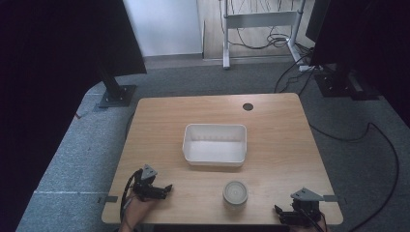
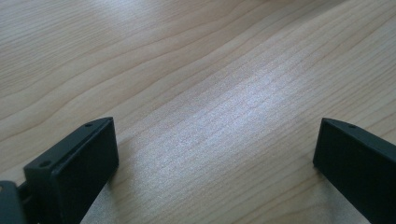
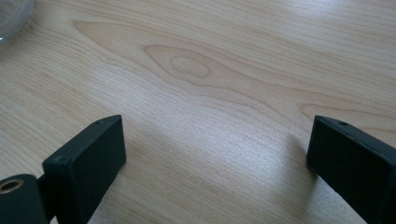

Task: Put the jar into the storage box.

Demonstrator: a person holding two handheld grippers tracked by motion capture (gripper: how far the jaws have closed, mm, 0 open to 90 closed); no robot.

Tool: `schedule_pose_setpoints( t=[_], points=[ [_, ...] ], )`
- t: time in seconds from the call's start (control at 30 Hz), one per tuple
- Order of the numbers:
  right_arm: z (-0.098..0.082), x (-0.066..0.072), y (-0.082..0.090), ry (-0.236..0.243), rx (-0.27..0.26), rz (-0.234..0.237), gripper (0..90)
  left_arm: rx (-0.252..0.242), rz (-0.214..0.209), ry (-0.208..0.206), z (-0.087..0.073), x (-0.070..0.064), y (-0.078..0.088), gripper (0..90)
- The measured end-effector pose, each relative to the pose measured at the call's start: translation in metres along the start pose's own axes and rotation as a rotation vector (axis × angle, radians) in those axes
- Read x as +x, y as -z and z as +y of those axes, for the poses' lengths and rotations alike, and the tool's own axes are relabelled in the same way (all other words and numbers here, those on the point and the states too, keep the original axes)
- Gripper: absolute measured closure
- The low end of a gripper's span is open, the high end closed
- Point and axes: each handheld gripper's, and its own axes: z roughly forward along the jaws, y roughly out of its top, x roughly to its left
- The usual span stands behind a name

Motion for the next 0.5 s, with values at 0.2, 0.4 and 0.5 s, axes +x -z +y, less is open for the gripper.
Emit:
schedule_pose_setpoints(
  t=[0.2,0.4,0.5],
  points=[
    [-0.0013,0.0011,0.0030,-0.005,-0.005,0.007,3.5,0.000,0.000,0.000,0.0000,0.0000,0.0000,0.0],
    [-0.0011,0.0039,0.0045,-0.015,-0.014,0.022,3.7,0.000,0.000,0.000,0.0000,0.0000,0.0000,0.0],
    [0.0004,0.0068,0.0054,-0.010,-0.017,0.028,3.9,0.000,0.000,0.000,0.0000,0.0000,0.0000,0.0]
  ],
)
